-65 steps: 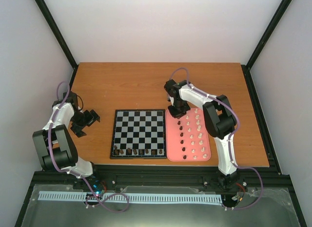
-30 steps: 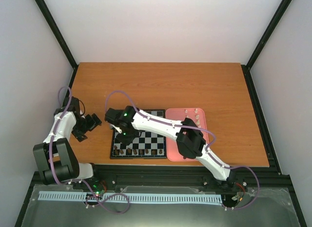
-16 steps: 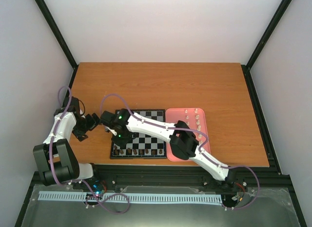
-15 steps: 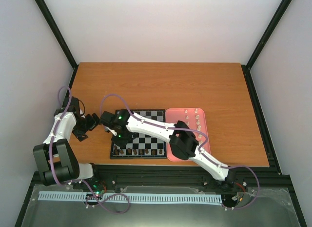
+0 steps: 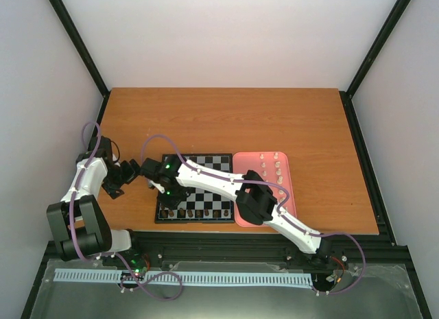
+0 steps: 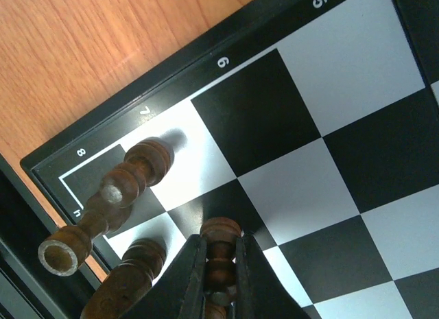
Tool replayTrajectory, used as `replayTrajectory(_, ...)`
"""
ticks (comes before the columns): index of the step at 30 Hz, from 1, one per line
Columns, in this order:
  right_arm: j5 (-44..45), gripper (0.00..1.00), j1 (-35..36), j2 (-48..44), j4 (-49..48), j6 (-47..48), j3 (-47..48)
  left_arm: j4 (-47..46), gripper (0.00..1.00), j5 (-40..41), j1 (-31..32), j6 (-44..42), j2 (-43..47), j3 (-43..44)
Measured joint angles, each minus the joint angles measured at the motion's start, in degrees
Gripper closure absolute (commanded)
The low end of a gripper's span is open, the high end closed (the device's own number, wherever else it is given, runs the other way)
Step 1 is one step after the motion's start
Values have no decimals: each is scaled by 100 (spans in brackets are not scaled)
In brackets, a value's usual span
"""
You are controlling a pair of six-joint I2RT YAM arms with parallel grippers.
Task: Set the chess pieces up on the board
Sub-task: Place the chess piece on the chessboard.
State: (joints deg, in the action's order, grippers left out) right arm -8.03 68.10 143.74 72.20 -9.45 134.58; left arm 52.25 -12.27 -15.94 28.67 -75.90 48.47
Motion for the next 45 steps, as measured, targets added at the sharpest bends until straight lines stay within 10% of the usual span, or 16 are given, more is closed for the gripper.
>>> replayTrajectory(25,205,63,-2,13,31,122,0,0,0,2,0,0,0,0)
replayTrajectory(45,573,57,-682,-1097,-651,109,-774,-33,0,-2,0,0,-74,0)
